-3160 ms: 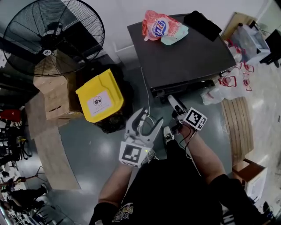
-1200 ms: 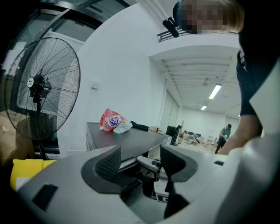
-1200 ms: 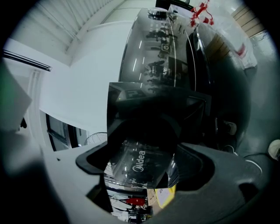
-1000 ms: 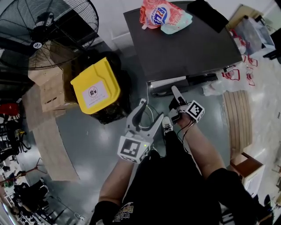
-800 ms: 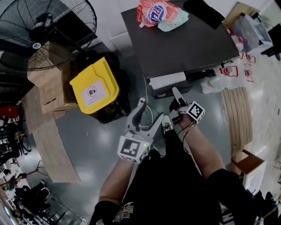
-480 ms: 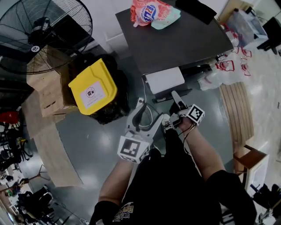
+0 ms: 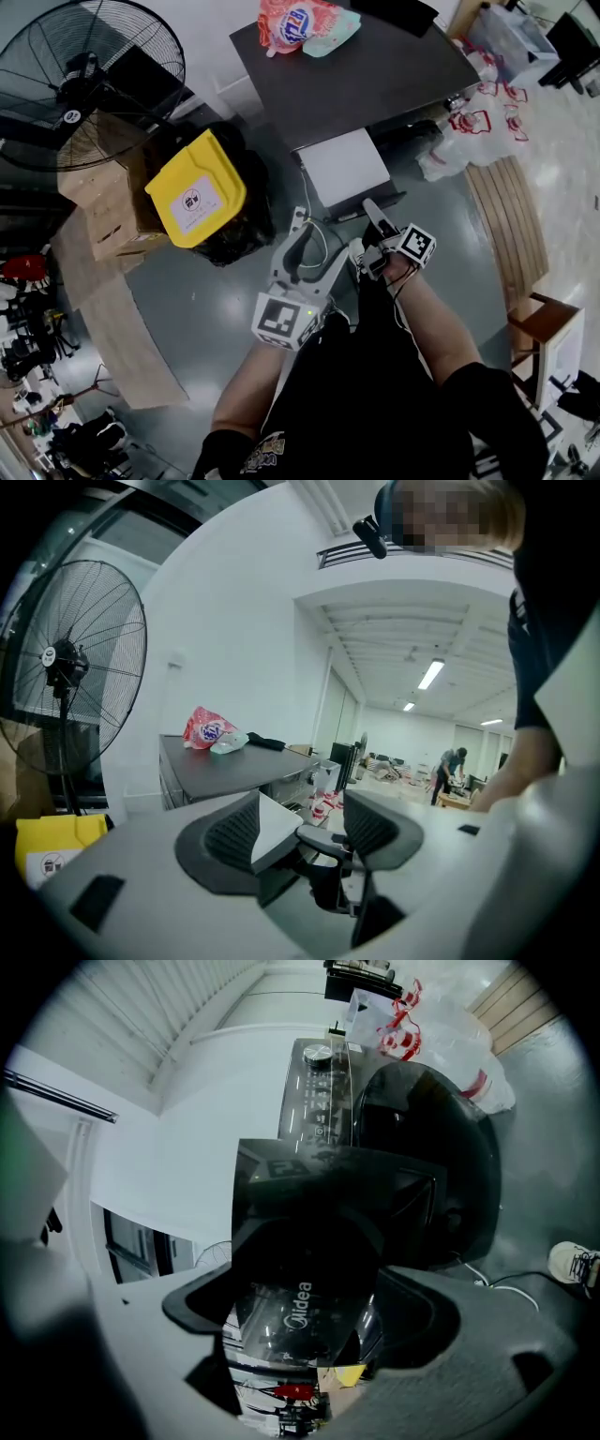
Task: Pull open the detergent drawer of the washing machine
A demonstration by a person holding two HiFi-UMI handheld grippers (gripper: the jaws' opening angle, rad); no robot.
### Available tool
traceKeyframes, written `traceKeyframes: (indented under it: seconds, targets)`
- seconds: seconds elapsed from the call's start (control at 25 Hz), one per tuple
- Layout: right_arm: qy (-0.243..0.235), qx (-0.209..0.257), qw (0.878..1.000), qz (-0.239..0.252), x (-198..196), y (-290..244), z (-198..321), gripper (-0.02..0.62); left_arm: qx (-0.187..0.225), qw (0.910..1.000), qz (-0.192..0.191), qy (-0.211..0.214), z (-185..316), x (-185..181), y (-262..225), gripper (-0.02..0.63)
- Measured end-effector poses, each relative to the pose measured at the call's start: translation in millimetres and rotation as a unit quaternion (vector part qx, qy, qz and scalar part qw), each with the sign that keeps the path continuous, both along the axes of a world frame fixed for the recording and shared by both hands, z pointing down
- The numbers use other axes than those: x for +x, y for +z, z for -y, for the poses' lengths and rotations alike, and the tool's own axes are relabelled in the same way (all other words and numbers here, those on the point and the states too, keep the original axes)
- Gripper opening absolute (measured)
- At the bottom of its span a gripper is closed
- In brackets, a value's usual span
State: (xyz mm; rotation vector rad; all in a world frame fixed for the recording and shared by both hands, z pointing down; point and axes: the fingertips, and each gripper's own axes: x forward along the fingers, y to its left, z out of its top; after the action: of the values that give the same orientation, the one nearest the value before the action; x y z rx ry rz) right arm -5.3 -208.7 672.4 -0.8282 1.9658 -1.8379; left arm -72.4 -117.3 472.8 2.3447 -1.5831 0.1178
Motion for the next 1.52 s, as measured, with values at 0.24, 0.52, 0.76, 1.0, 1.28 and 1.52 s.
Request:
traceKeyframes:
  seconds: [0.24, 0.52, 0.76, 1.0, 1.28, 1.52]
  targets:
    - [0.017, 0.003, 1.0, -0.012, 6.4, 0.3, -10.4, 0.472, 0.003, 0.9999, 0.007, 0.012, -16.6, 7.5, -1.9, 0.261]
    - [-0.029, 0.079, 0.992, -0.09, 1.3, -23.0, -34.9, 0.422, 0.014, 0.9996, 0.008, 0.022, -37.6, 3.5, -6.2, 0.261]
    - [-0.092, 0.219, 0.954, -0.18, -16.8, -69.3, -63.4, 0.336, 0.029, 0.9992, 0.003, 0.029, -58.8, 0.8, -12.2, 0.261]
    - [-0.127, 0.318, 0.908, -0.241, -33.9, -112.3, -98.2, 0.255, 0.04, 0.9986, -0.002, 0.033, -81.6, -7.8, -20.3, 0.253]
    - [-0.143, 0.412, 0.846, -0.307, -46.9, -162.4, -132.5, 0.128, 0.05, 0.9983, -0.005, 0.029, -100.5, -20.3, -30.3, 0.225]
    - [-0.146, 0.459, 0.812, -0.329, -45.8, -200.9, -145.9, 0.0, 0.044, 0.9987, 0.001, 0.025, -108.5, -23.8, -31.9, 0.078]
